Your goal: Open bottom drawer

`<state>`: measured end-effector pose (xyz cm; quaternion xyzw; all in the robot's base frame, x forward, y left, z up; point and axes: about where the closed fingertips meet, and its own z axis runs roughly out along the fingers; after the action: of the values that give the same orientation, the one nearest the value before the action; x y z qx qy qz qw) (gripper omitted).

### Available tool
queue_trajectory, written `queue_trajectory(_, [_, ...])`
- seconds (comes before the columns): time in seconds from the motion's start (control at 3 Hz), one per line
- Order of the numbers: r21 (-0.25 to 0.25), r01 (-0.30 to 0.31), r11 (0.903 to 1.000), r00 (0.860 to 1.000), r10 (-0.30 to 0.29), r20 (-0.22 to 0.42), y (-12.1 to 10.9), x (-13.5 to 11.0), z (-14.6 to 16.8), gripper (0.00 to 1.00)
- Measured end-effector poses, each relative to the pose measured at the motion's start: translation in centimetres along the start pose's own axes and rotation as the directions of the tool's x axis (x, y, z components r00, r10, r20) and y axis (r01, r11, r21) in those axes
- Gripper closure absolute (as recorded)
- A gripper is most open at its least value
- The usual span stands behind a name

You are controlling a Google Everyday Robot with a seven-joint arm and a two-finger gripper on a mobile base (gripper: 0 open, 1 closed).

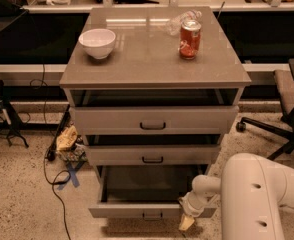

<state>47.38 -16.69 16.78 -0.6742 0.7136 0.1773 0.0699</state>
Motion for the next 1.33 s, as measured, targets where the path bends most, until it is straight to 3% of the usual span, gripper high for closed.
queue_trajectory(0.67, [0.02, -0.03, 0.9993, 1.0, 0.03, 0.003, 2.4, 0.5, -0.4, 0.86])
queue_trajectory(1.0, [0.021, -0.031, 0.9993, 1.0, 0.031, 0.003, 2.4, 0.5, -0.4, 1.0])
queue_trajectory(1.33, [0.037, -0.047, 0.9982, 0.999, 0.047, 0.013, 3.9, 1.2, -0.6, 1.0])
